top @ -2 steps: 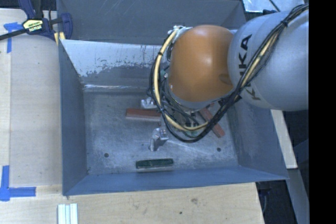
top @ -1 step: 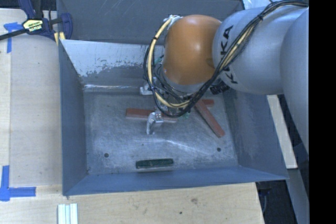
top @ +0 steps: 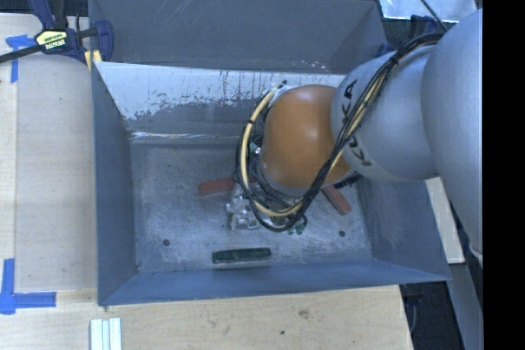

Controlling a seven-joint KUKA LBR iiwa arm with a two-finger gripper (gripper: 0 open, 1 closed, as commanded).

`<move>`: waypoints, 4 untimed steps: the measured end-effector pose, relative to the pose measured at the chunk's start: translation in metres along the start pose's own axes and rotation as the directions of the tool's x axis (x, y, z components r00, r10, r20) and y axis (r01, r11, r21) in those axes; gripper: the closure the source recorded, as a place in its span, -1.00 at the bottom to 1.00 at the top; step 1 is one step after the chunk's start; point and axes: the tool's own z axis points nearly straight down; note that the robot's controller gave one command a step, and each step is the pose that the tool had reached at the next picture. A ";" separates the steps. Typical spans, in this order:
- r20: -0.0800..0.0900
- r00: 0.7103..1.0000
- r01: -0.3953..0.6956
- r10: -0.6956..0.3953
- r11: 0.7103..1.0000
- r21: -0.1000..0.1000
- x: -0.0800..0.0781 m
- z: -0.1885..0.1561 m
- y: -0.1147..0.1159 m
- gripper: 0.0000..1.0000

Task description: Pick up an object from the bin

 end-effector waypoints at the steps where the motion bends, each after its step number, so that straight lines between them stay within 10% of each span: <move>1: -0.005 1.000 -0.001 0.001 1.000 0.001 0.001 0.002 0.000 -1.00; 4: -0.010 0.999 -0.048 0.048 0.999 0.003 -0.031 -0.029 -0.053 -1.00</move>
Offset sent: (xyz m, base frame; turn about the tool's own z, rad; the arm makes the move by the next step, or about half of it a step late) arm 0.0000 0.0000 0.0000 0.0000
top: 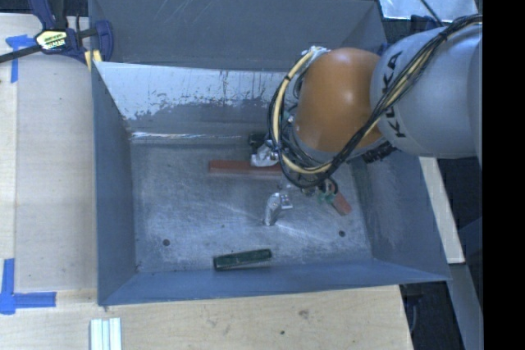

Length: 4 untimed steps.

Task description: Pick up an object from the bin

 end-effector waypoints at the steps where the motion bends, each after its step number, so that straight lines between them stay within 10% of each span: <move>1: 0.015 0.998 0.053 -0.053 0.999 0.000 0.008 -0.010 -0.005 -1.00; 2: 0.013 0.991 0.133 -0.133 0.991 -0.002 -0.075 0.029 0.035 1.00; 3: 0.013 0.991 0.132 -0.132 0.991 -0.002 -0.075 0.029 0.035 1.00; 4: 0.007 0.986 0.165 -0.165 0.986 -0.001 -0.071 -0.110 0.048 1.00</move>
Offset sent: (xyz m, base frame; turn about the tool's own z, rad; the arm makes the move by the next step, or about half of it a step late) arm 0.0690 0.0396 -0.0331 -0.1355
